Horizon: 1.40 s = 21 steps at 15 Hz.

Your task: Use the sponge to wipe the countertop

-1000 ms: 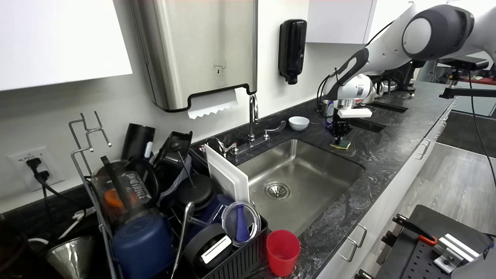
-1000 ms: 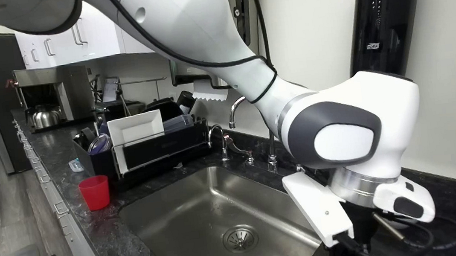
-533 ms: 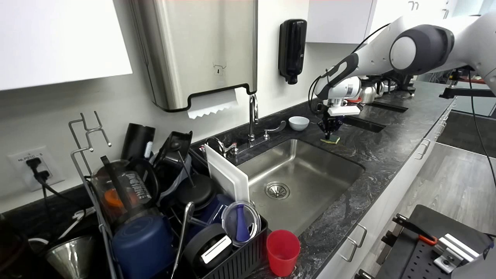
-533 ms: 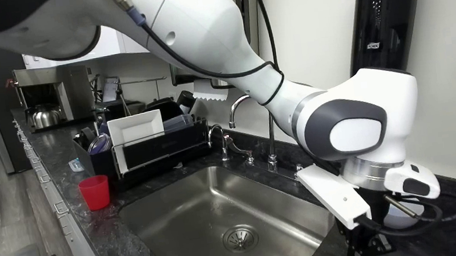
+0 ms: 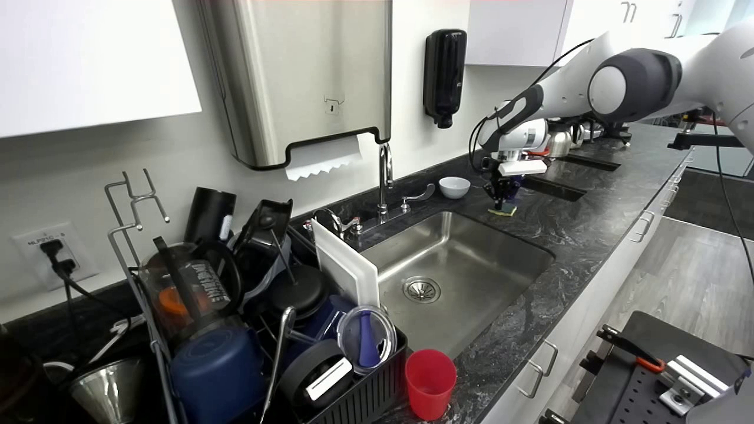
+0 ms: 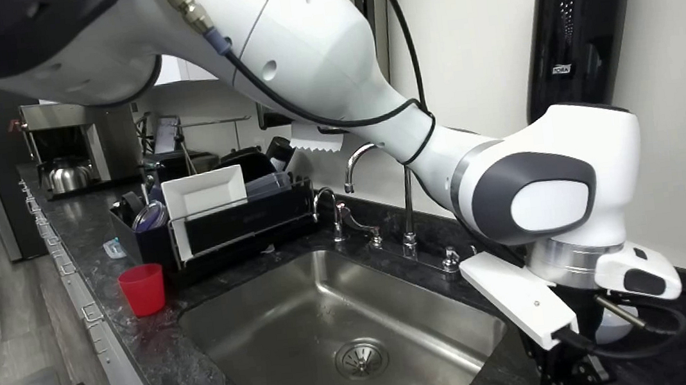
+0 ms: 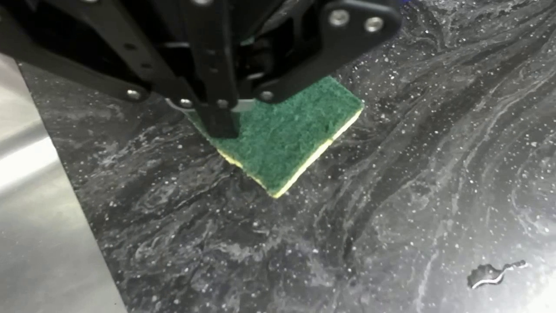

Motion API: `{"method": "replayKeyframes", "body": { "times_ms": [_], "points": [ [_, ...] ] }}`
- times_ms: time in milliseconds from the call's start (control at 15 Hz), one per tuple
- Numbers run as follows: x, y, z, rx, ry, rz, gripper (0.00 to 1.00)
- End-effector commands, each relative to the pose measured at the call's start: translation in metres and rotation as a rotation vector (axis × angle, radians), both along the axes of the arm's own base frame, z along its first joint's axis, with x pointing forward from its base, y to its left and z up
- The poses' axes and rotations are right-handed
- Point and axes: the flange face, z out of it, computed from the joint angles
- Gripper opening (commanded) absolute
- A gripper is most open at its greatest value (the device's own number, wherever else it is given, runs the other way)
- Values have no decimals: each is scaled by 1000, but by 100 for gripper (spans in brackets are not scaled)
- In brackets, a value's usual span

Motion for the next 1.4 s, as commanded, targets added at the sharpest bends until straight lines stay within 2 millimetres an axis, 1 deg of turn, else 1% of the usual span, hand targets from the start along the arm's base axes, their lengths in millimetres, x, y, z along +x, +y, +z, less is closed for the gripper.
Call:
{"method": "replayKeyframes", "body": {
  "times_ms": [0, 400, 733, 867, 1067, 1200, 1333],
  "points": [
    [-18, -9, -7, -2, 24, -28, 0],
    [-41, -17, -3, 0, 40, -63, 0],
    [-60, -9, -1, 17, 62, -80, 0],
    [-65, 2, 1, 29, 69, -73, 0],
    [-62, 28, 2, 44, 82, -35, 0],
    [-55, 47, 3, 50, 89, 4, 0],
    [-41, 66, 6, 47, 87, 47, 0]
  ]
}}
